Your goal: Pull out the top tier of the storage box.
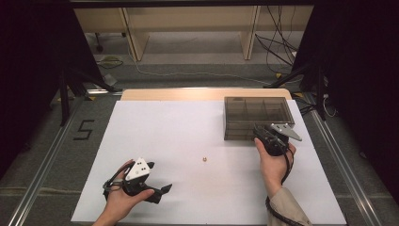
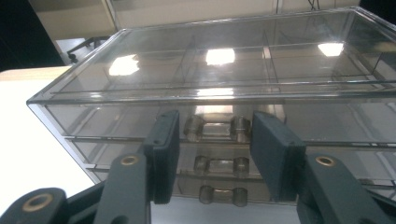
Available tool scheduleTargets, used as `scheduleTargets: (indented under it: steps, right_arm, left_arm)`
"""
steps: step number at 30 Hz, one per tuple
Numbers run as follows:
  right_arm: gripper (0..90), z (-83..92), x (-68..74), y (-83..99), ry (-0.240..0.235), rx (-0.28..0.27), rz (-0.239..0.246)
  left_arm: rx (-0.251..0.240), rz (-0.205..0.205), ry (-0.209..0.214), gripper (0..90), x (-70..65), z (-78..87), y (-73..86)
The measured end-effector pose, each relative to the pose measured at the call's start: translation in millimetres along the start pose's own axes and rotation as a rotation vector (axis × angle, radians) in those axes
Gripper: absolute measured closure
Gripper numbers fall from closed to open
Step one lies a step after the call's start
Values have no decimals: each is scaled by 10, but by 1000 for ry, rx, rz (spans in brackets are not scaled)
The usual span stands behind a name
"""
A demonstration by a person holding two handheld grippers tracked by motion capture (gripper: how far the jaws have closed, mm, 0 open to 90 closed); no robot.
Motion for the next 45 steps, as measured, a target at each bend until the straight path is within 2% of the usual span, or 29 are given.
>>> scheduleTargets:
  steps: [10,20,28,45]
  right_arm:
    - [519,-14,30,9,50,4,51]
    - [542,-19,42,10,96,11,77]
    - [549,-20,48,9,108,18,90]
    - [554,-12,40,-2,97,38,104]
  left_arm:
    - [2,-3,0,2,1,3,3]
    - [3,-5,2,4,0,1,4]
    - [2,-5,3,6,-2,2,4]
    - [1,-6,3,7,-3,3,6]
Point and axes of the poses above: each handheld gripper's, and its own axes: z roughly backward along the jaws, y roughly out of its underside, x roughly to its left, the point moved 7 cm from there along -z, roughly forward along the jaws, and after that the axes turned 12 degrees about x, right-handed, at the moved point
